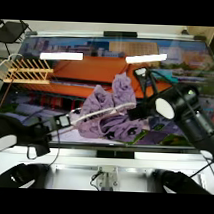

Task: Fold the shirts.

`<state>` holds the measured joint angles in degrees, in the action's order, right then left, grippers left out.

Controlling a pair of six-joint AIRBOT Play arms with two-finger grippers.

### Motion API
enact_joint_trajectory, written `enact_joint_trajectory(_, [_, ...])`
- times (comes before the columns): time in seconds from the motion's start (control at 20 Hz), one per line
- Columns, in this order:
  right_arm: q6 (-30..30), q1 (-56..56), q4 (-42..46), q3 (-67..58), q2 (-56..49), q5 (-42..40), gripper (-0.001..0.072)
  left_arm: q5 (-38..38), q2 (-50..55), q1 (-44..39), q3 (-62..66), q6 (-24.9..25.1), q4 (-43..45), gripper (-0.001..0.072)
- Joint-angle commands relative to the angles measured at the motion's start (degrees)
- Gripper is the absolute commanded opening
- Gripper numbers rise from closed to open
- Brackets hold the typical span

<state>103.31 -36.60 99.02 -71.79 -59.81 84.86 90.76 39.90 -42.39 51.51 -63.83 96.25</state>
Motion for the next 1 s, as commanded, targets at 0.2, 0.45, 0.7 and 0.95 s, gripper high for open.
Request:
enact_joint_trajectory(0.2, [-0.2,0.0,4.8,-0.5,0.0,1.4,0.0065,9.3,-10.4,-2.3,0.9,-0.8,3.6,0.006])
enact_joint_trajectory(0.45, [0.0,0.0,3.1,-0.5,0.1,0.8,0.0065,4.2,-8.5,-7.8,-3.4,-2.3,3.0,0.0059])
enact_joint_trajectory(0.7, [0.6,0.0,-1.2,-2.7,1.6,-2.2,0.0065,-7.6,-3.8,-8.0,-4.1,-8.0,1.2,0.006])
enact_joint_trajectory(0.95, [0.6,0.0,2.1,-4.0,3.2,-1.8,0.0065,-6.9,-4.5,-7.9,-3.6,-9.7,3.0,0.006])
